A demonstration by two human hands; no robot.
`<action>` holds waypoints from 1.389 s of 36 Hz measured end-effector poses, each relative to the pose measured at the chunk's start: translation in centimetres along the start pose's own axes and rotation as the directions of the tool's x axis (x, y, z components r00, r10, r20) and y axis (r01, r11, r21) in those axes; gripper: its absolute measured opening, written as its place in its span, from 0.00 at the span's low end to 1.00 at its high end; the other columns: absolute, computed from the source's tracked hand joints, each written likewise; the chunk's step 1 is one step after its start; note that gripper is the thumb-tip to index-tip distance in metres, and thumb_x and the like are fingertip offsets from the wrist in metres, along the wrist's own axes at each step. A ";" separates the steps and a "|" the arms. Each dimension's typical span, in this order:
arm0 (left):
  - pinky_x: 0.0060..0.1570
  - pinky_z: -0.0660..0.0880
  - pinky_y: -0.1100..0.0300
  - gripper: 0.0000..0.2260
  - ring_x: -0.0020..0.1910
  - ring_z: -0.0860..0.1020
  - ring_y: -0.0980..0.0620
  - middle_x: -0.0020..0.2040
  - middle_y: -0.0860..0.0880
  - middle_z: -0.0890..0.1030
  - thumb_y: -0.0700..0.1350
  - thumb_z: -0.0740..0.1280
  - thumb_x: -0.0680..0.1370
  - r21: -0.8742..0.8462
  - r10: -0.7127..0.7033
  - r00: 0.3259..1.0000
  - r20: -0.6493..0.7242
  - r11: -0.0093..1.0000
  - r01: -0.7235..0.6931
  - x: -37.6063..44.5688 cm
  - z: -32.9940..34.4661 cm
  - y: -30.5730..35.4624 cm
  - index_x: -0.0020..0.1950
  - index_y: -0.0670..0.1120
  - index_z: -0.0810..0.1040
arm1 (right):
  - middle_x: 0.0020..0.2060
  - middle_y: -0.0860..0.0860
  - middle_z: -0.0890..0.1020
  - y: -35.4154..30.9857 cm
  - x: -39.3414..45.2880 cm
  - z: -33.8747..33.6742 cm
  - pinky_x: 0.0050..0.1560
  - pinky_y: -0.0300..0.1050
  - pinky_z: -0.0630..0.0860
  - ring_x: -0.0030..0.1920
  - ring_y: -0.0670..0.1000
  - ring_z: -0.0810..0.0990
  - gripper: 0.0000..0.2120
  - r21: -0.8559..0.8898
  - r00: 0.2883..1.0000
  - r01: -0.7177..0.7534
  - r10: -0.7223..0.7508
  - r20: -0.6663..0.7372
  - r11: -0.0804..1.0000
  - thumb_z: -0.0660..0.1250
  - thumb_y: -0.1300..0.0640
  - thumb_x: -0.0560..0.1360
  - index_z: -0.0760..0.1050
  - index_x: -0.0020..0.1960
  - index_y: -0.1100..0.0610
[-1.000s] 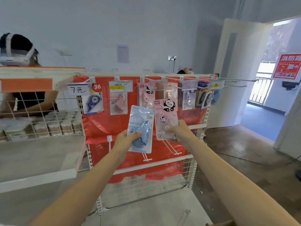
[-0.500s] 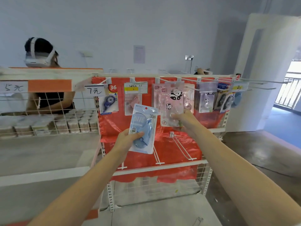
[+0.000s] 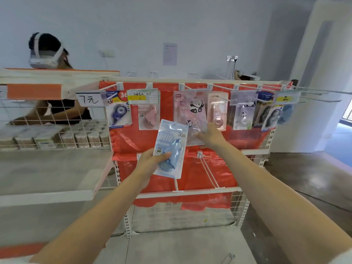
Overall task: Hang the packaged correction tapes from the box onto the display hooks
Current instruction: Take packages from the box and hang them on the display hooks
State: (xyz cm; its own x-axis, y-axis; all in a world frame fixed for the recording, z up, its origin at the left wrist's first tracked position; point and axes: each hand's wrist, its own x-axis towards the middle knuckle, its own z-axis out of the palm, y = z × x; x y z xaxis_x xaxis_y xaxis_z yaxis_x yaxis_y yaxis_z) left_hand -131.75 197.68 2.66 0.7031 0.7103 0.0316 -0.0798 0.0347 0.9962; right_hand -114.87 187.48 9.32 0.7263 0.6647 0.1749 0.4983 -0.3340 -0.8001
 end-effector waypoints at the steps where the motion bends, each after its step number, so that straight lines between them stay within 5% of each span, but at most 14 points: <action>1: 0.55 0.76 0.50 0.09 0.49 0.82 0.46 0.50 0.44 0.84 0.39 0.71 0.74 -0.005 -0.006 1.000 -0.023 1.000 0.006 0.2 0.2 0.0 0.53 0.42 0.81 | 0.57 0.60 0.77 0.1 0.5 -0.1 0.42 0.42 0.76 0.52 0.57 0.78 0.23 -0.021 1.000 0.001 -0.001 0.013 1.000 0.67 0.61 0.77 0.64 0.68 0.67; 5: 0.55 0.76 0.51 0.08 0.48 0.81 0.46 0.48 0.45 0.84 0.40 0.71 0.74 0.028 -0.018 0.993 -0.120 0.999 0.022 0.9 0.9 0.3 0.52 0.42 0.81 | 0.54 0.58 0.72 0.4 2.8 0.0 0.55 0.57 0.78 0.56 0.60 0.76 0.23 0.010 0.998 -0.006 0.006 0.068 1.000 0.66 0.57 0.78 0.61 0.66 0.66; 9: 0.59 0.76 0.47 0.06 0.49 0.81 0.44 0.48 0.44 0.84 0.40 0.72 0.73 0.075 -0.019 0.979 -0.205 0.997 0.035 1.8 1.5 0.4 0.50 0.43 0.81 | 0.52 0.57 0.70 0.8 5.1 0.0 0.47 0.47 0.71 0.52 0.55 0.72 0.24 -0.031 0.995 0.013 -0.010 0.097 0.999 0.64 0.57 0.79 0.60 0.67 0.67; 15: 0.60 0.75 0.48 0.09 0.51 0.82 0.43 0.49 0.44 0.84 0.41 0.73 0.72 0.109 -0.028 0.952 -0.305 0.992 0.064 2.2 2.4 0.4 0.51 0.43 0.81 | 0.62 0.63 0.73 1.5 7.8 0.0 0.45 0.44 0.67 0.61 0.61 0.74 0.24 -0.107 0.988 0.075 -0.059 0.141 0.991 0.64 0.57 0.79 0.58 0.68 0.67; 20: 0.55 0.76 0.51 0.05 0.47 0.81 0.45 0.44 0.46 0.83 0.39 0.73 0.72 0.074 -0.028 0.924 -0.382 0.995 0.060 1.6 3.1 0.4 0.44 0.46 0.79 | 0.64 0.65 0.72 1.8 9.3 0.0 0.49 0.46 0.67 0.63 0.63 0.72 0.27 -0.180 0.981 0.145 -0.117 0.155 0.973 0.63 0.56 0.80 0.56 0.71 0.69; 25: 0.45 0.75 0.60 0.08 0.44 0.81 0.50 0.48 0.46 0.84 0.41 0.72 0.73 0.111 -0.023 0.916 -0.401 0.991 0.074 1.0 3.1 0.6 0.51 0.44 0.80 | 0.65 0.66 0.71 1.3 10.4 0.2 0.56 0.53 0.72 0.63 0.66 0.73 0.25 -0.178 0.983 0.131 -0.105 0.149 0.975 0.64 0.57 0.79 0.59 0.68 0.68; 33: 0.60 0.74 0.48 0.12 0.50 0.82 0.45 0.48 0.46 0.85 0.42 0.74 0.72 0.149 -0.013 0.902 -0.431 0.985 0.085 0.3 3.6 0.5 0.54 0.43 0.81 | 0.63 0.67 0.72 2.3 10.5 0.0 0.58 0.55 0.70 0.62 0.67 0.73 0.23 -0.201 0.980 0.149 -0.117 0.161 0.968 0.63 0.56 0.80 0.59 0.67 0.67; 36: 0.56 0.76 0.52 0.11 0.47 0.82 0.47 0.48 0.46 0.84 0.41 0.73 0.73 0.157 -0.006 0.905 -0.425 0.984 0.080 0.4 4.2 0.6 0.55 0.43 0.80 | 0.55 0.68 0.74 3.0 10.2 -0.1 0.57 0.57 0.70 0.61 0.67 0.73 0.23 -0.212 0.974 0.177 -0.139 0.181 0.961 0.63 0.57 0.79 0.59 0.66 0.69; 39: 0.44 0.76 0.60 0.10 0.43 0.82 0.51 0.47 0.46 0.84 0.40 0.72 0.73 0.165 0.010 0.917 -0.398 0.985 0.060 0.6 5.0 0.5 0.54 0.42 0.80 | 0.35 0.56 0.62 3.4 9.8 -0.4 0.58 0.57 0.70 0.62 0.65 0.73 0.21 -0.257 0.963 0.231 -0.183 0.197 0.938 0.58 0.58 0.80 0.61 0.68 0.71; 43: 0.43 0.75 0.59 0.11 0.44 0.82 0.49 0.49 0.44 0.84 0.40 0.72 0.73 0.161 0.011 0.920 -0.392 0.985 0.056 1.2 5.9 0.6 0.55 0.42 0.80 | 0.57 0.64 0.74 3.4 9.4 -1.2 0.53 0.53 0.70 0.60 0.64 0.74 0.21 -0.264 0.960 0.255 -0.213 0.180 0.930 0.59 0.54 0.81 0.62 0.67 0.67; 46: 0.40 0.72 0.63 0.11 0.43 0.81 0.52 0.48 0.46 0.84 0.41 0.72 0.74 0.184 0.018 0.926 -0.378 0.981 0.057 1.6 6.5 0.6 0.55 0.42 0.80 | 0.57 0.64 0.76 4.0 9.8 -1.9 0.45 0.51 0.67 0.57 0.65 0.76 0.19 -0.303 0.956 0.291 -0.261 0.135 0.907 0.58 0.52 0.81 0.62 0.62 0.66; 50: 0.31 0.70 0.71 0.07 0.40 0.79 0.56 0.45 0.49 0.83 0.42 0.71 0.75 0.189 0.020 0.935 -0.354 0.981 0.051 2.0 7.2 0.8 0.52 0.45 0.79 | 0.63 0.63 0.74 4.5 10.1 -3.1 0.49 0.52 0.67 0.62 0.64 0.73 0.21 -0.330 0.970 0.242 -0.221 0.099 0.912 0.57 0.52 0.81 0.60 0.69 0.63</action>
State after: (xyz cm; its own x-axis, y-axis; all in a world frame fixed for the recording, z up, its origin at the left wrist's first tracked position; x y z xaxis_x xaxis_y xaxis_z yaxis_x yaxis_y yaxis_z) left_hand -125.30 194.01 4.07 0.4055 0.9139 0.0206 0.0908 -0.0626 0.9939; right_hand -103.78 190.63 9.28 0.5477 0.7848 0.2902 0.7867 -0.3648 -0.4981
